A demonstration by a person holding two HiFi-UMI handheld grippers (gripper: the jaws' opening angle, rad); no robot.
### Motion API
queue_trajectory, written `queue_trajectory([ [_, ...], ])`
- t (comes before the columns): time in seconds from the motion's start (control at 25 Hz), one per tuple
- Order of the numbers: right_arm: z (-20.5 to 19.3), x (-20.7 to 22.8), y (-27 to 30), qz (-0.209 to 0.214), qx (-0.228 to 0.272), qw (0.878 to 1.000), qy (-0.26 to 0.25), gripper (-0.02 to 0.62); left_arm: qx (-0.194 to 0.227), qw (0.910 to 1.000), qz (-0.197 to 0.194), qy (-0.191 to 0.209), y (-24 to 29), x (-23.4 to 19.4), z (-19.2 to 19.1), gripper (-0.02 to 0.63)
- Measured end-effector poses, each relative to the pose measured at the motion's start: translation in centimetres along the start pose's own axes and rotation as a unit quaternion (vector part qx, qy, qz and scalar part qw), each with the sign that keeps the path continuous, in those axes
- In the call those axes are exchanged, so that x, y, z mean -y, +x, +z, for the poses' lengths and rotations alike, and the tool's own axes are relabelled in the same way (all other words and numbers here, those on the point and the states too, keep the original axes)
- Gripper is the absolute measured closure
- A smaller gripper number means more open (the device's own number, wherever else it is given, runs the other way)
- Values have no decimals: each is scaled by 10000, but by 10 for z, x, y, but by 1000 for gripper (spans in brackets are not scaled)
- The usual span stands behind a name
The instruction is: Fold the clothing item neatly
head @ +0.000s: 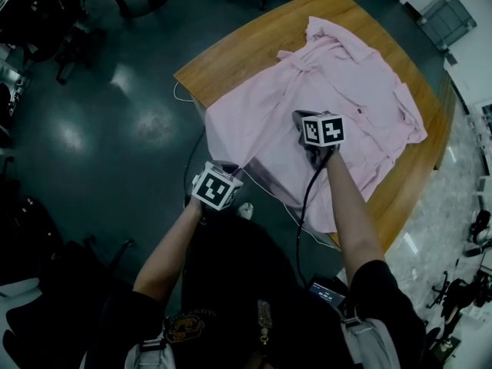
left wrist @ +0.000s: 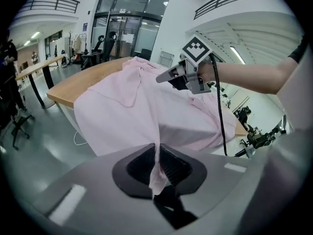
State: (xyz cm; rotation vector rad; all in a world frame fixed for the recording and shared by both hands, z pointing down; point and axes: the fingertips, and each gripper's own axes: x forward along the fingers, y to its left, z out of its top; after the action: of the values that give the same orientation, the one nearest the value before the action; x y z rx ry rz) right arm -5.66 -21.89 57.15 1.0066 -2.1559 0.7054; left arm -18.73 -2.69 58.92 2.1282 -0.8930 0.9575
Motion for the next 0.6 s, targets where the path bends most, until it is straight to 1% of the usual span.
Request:
queue_trajectory([
  [0.04,-1,0,1,-4,26,10000,39,591,-36,10000,-40,-41,4,2,-4,560],
  [0.2,3,8,4,-75,199,9995,243,566,-106,9998,-174,-14,7,10,-11,480],
  [0.4,21,31,7,-285,386,9977,476,537,37,10000,-48,-16,-1,1,1,476],
  [0.6,46,59,13,-593,503,9950,634,537,353,9993,112,29,-5,-27,44,492],
])
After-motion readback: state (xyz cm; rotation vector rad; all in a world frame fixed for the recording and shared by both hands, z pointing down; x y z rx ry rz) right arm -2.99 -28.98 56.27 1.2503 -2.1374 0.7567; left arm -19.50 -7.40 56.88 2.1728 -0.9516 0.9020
